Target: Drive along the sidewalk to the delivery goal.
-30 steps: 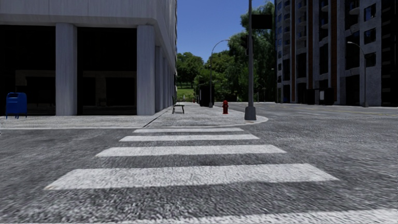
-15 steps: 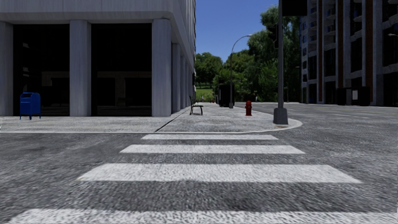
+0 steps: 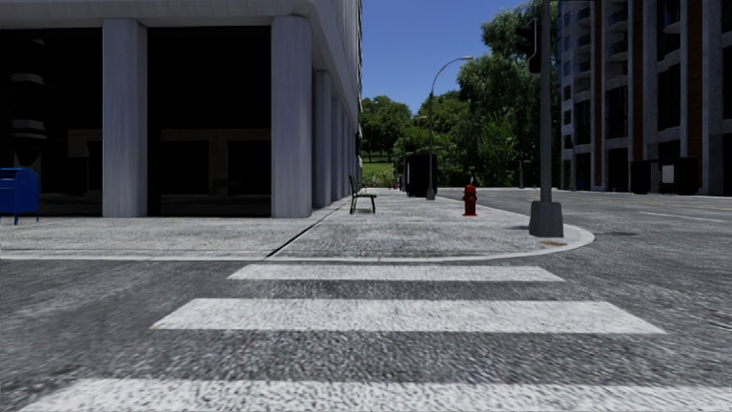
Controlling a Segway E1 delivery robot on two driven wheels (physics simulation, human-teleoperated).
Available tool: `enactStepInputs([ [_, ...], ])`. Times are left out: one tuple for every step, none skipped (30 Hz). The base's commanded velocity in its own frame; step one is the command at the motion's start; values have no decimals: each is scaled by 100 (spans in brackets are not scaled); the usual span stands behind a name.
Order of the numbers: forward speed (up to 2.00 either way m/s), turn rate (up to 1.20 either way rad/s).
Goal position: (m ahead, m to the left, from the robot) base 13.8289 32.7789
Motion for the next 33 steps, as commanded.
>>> enactStepInputs([
  [200, 0],
  [200, 0],
  [200, 0],
  [200, 0],
  [200, 0],
  [200, 0],
  [200, 0],
  [200, 6],
  [200, 10],
  [200, 15],
  [200, 15],
  [200, 20],
  [200, 25],
  [200, 29],
  [200, 31],
  [200, 33],
  [200, 33],
  [200, 33],
  [200, 33],
  [200, 33],
  [200, 33],
  [200, 33],
  [200, 33],
  [200, 33],
  [200, 33],
  [200, 33],
  [200, 33],
  [200, 33],
  [200, 33],
  [200, 33],
  [200, 33],
  [200, 33],
  [200, 33],
])
